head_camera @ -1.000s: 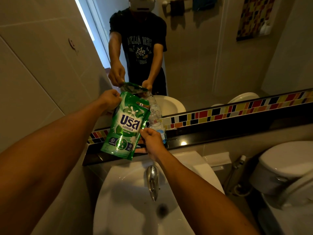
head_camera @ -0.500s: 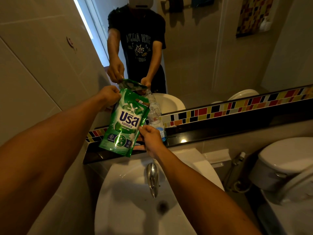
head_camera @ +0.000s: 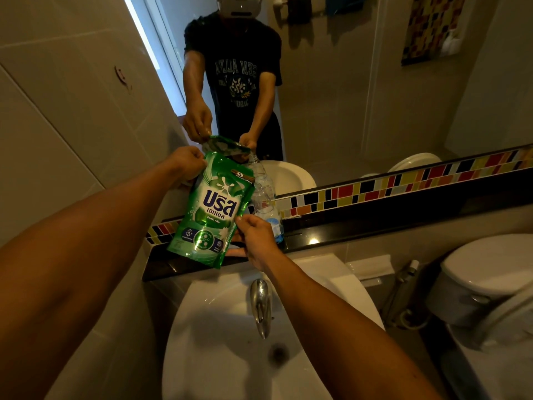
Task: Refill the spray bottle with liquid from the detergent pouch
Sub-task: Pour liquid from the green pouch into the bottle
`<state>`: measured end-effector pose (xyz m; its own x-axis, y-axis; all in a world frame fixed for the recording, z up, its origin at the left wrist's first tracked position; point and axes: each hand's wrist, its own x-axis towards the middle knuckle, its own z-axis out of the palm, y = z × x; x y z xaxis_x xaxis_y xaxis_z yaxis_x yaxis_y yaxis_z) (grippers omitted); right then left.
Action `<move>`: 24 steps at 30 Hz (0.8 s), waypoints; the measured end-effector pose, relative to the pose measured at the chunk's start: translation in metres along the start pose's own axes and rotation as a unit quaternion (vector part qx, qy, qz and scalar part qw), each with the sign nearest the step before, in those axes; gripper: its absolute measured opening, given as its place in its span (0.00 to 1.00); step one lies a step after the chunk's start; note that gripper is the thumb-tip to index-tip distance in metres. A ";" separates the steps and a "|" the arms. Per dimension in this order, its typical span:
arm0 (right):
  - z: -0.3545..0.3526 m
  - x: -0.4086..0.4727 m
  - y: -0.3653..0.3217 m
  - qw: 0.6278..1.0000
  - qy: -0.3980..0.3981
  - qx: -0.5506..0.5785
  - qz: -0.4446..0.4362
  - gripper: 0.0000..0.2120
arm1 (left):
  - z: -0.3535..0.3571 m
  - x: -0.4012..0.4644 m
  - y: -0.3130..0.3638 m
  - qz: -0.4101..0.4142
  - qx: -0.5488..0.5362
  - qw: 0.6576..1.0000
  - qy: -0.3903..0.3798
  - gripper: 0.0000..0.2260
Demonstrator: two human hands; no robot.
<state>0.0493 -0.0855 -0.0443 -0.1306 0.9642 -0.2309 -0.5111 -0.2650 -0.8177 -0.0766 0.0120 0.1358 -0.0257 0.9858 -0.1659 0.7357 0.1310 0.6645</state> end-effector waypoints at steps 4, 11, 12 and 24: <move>0.001 -0.001 0.000 1.000 0.001 0.001 -0.002 0.11 | 0.000 0.000 0.000 0.000 0.003 1.000 0.002 0.06; 0.003 -0.004 -0.002 1.000 -0.003 0.006 0.000 0.12 | -0.002 0.000 -0.001 0.002 0.004 1.000 0.001 0.04; 0.003 -0.004 -0.002 1.000 -0.003 0.006 0.000 0.13 | -0.002 0.000 0.000 0.003 0.003 1.000 0.001 0.05; 0.006 -0.006 -0.004 1.000 -0.001 0.013 -0.002 0.12 | -0.003 -0.001 0.002 0.004 0.009 1.000 -0.003 0.04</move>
<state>0.0473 -0.0900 -0.0368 -0.1299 0.9654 -0.2261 -0.5338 -0.2603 -0.8046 -0.0774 0.0120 0.1398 -0.0167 0.9861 -0.1650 0.7481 0.1219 0.6523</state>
